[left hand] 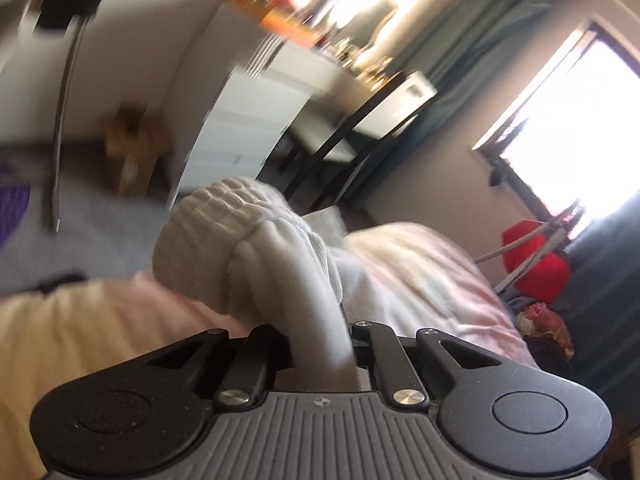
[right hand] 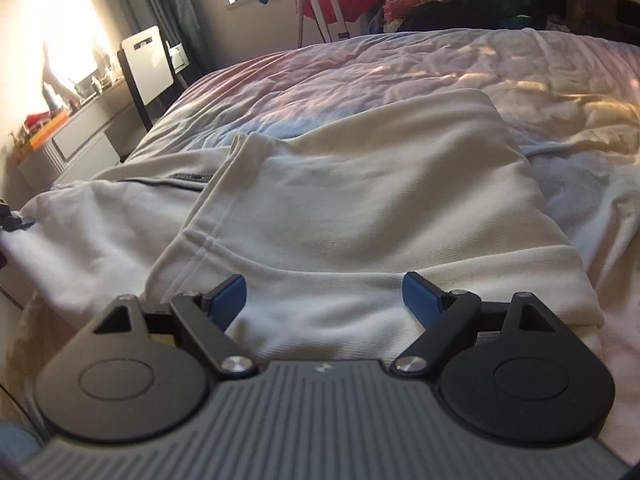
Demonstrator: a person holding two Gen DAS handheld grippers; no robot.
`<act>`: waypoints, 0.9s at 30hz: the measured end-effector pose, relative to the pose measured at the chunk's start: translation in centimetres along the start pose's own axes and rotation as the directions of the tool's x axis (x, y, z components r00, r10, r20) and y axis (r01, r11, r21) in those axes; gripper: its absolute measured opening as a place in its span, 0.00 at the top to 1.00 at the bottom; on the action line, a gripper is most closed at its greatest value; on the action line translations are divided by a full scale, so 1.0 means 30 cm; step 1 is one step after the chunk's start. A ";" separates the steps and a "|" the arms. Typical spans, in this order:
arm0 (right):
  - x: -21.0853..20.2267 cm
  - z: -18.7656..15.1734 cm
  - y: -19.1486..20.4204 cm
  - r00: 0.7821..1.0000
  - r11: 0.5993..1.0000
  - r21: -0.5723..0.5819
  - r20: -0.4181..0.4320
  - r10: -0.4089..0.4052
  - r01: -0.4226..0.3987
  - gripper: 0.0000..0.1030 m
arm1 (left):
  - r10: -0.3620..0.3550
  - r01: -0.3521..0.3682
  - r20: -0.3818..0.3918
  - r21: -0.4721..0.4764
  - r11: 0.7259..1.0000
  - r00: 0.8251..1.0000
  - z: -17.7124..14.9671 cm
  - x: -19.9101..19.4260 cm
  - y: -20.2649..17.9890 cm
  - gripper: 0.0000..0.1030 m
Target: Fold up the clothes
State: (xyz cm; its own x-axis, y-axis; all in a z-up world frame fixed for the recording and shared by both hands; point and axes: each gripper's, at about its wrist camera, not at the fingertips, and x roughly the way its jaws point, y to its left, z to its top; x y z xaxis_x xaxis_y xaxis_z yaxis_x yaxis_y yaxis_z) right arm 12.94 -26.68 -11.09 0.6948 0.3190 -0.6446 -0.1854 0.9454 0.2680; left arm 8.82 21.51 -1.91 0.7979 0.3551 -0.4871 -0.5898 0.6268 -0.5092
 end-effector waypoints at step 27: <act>-0.248 0.146 -0.670 0.957 0.846 0.533 0.258 -0.134 -0.025 0.16 | -0.298 0.329 -0.224 0.868 0.371 0.928 -1.390 -0.083 -0.999 0.84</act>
State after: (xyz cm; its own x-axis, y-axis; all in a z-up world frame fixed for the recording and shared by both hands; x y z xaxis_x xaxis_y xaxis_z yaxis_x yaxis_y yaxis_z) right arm 14.54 -48.35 -8.54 0.8687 0.1618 -0.4681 0.1957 0.7561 0.6245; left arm 19.33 -27.07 -15.03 0.8882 -0.0128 -0.4592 0.1515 0.9518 0.2667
